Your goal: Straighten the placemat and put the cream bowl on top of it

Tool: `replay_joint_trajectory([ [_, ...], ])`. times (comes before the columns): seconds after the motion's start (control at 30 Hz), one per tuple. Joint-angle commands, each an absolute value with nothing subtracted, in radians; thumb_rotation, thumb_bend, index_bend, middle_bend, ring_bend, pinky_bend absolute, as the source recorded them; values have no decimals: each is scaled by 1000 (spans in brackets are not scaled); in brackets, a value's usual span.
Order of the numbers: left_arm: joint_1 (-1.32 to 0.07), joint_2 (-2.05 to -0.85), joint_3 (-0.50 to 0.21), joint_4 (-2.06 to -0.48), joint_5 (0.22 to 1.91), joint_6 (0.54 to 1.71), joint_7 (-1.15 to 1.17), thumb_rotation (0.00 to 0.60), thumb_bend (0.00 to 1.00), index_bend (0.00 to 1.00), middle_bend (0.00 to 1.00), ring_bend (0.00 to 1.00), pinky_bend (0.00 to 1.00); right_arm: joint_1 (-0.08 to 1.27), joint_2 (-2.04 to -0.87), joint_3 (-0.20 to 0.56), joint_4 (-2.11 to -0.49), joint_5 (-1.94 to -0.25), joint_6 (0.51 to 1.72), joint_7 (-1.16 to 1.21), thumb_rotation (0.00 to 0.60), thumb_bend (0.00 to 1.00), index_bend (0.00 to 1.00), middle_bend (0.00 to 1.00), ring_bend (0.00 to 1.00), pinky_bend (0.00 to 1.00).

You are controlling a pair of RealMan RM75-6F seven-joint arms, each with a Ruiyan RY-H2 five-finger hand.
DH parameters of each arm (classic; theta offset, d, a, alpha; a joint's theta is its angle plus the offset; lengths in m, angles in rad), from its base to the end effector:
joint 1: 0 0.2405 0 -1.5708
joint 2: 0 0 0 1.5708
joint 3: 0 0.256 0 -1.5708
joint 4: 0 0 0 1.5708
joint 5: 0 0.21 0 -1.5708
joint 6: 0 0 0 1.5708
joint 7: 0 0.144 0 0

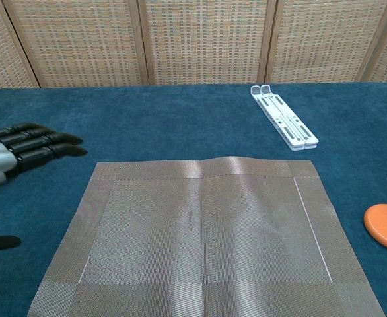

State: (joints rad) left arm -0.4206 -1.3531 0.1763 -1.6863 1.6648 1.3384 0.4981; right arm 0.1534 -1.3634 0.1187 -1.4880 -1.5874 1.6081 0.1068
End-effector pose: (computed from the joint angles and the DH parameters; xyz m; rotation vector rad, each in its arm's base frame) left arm -0.2041 0.1956 0.0323 -2.0334 -0.5436 -0.9034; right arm -0.2739 -0.2114 0.1145 1.2963 -0.8659 1.2883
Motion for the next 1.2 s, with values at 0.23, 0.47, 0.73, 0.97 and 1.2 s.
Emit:
replay_joint_trajectory([
  [0.23, -347, -1240, 115, -1592, 1579, 1412, 331, 600, 24, 137, 0, 0, 0, 155, -1369, 107, -1490, -1600, 1600, 84, 600, 262, 110, 0, 0, 0],
  [0.47, -327, -1264, 72, -1465, 1499, 1377, 262, 600, 122, 344, 0, 0, 0, 157, -1372, 103, -1490, -1600, 1590, 75, 600, 262, 110, 0, 0, 0],
  [0.73, -333, -1333, 25, -1290, 1409, 1278, 188, 600, 280, 444, 0, 0, 0, 157, -1371, 102, -1492, -1601, 1588, 77, 600, 262, 110, 0, 0, 0],
  [0.97, -348, -1387, -2, -1180, 1376, 1214, 143, 600, 340, 457, 0, 0, 0, 159, -1370, 100, -1493, -1602, 1584, 77, 600, 262, 110, 0, 0, 0],
  [1.2, -358, -1425, -17, -1115, 1375, 1190, 112, 600, 376, 451, 0, 0, 0, 159, -1370, 98, -1494, -1602, 1580, 78, 600, 262, 110, 0, 0, 0],
])
